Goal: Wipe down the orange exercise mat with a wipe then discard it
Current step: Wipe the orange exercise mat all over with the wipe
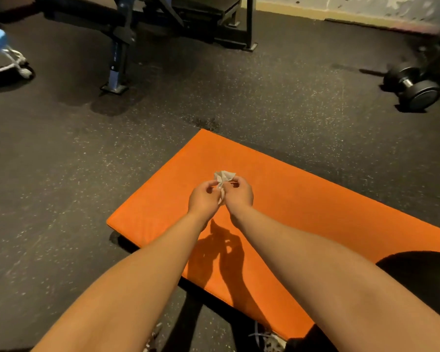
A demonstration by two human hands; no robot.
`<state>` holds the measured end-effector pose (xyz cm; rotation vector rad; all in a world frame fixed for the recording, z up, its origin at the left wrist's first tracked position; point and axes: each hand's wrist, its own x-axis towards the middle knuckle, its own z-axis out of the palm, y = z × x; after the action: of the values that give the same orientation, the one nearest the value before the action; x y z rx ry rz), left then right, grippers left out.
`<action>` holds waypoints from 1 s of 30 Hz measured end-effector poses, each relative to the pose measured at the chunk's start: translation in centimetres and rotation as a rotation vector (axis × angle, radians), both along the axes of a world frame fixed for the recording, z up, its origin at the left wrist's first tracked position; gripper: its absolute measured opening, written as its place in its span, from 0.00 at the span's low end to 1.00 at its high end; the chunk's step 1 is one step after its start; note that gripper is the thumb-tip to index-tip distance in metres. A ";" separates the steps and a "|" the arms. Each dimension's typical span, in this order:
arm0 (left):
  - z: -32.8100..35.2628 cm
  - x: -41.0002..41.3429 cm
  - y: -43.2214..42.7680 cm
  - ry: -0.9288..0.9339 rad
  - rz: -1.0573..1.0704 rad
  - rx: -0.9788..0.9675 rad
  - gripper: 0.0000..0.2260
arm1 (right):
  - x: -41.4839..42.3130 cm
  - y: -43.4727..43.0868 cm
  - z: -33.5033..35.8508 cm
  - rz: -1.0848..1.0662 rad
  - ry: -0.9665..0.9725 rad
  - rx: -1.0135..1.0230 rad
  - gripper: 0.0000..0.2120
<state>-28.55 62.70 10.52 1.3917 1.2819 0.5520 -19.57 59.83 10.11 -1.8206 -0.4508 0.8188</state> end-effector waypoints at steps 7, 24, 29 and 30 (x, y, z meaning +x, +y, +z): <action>-9.0 4.6 5.7 0.033 -0.080 -0.130 0.12 | 3.4 3.9 -6.7 -0.112 -0.025 -0.151 0.03; -8.4 18.6 -2.7 0.117 -0.883 -0.322 0.15 | 13.0 -8.3 -5.8 -0.853 0.107 -0.254 0.04; -6.1 20.4 -9.1 0.129 -1.105 -0.368 0.11 | 12.8 -15.9 -4.6 -1.092 0.129 -0.270 0.02; -6.2 20.4 -10.3 0.136 -1.136 -0.389 0.11 | 12.5 -17.3 -4.8 -1.118 0.133 -0.286 0.03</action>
<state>-8.11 52.39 4.32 1.5613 0.4768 -0.5439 -7.08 42.54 5.32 -1.8738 0.7723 0.2008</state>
